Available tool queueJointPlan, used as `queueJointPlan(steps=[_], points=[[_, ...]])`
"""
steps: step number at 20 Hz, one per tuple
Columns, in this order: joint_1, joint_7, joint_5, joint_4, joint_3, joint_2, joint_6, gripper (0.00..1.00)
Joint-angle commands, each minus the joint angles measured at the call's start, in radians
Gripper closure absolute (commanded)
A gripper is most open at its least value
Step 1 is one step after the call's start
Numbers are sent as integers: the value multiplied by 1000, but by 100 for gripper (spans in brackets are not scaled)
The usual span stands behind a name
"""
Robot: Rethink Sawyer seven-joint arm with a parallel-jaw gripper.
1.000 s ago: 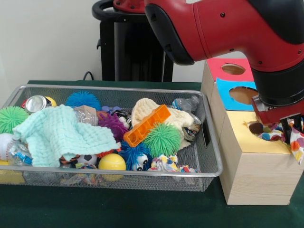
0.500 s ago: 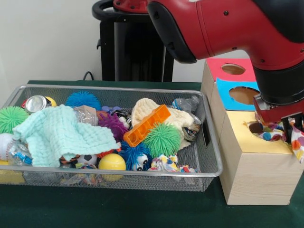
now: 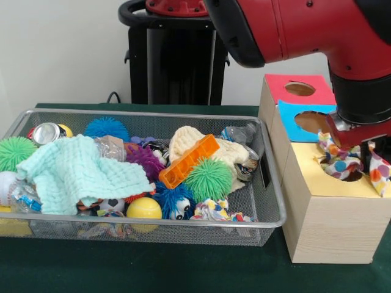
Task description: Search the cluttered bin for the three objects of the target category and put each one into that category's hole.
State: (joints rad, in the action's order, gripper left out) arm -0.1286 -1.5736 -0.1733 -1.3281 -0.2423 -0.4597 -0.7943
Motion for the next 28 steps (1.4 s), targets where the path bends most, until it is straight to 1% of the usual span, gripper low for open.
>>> queueJointPlan(steps=[1,4,6,11,16,20,22,23,25,28], points=[[13,-111,94,-48,79,24,-171,100],[21,-116,105,-45,91,21,-186,100],[24,-120,108,-49,96,17,-166,100],[38,-136,109,-38,108,29,-53,100],[57,-155,105,-16,127,56,-7,100],[84,-192,119,11,174,71,22,100],[98,-212,125,17,200,71,57,100],[108,-220,129,28,218,77,49,100],[127,-239,135,32,252,79,54,100],[160,-263,146,15,313,69,73,100]])
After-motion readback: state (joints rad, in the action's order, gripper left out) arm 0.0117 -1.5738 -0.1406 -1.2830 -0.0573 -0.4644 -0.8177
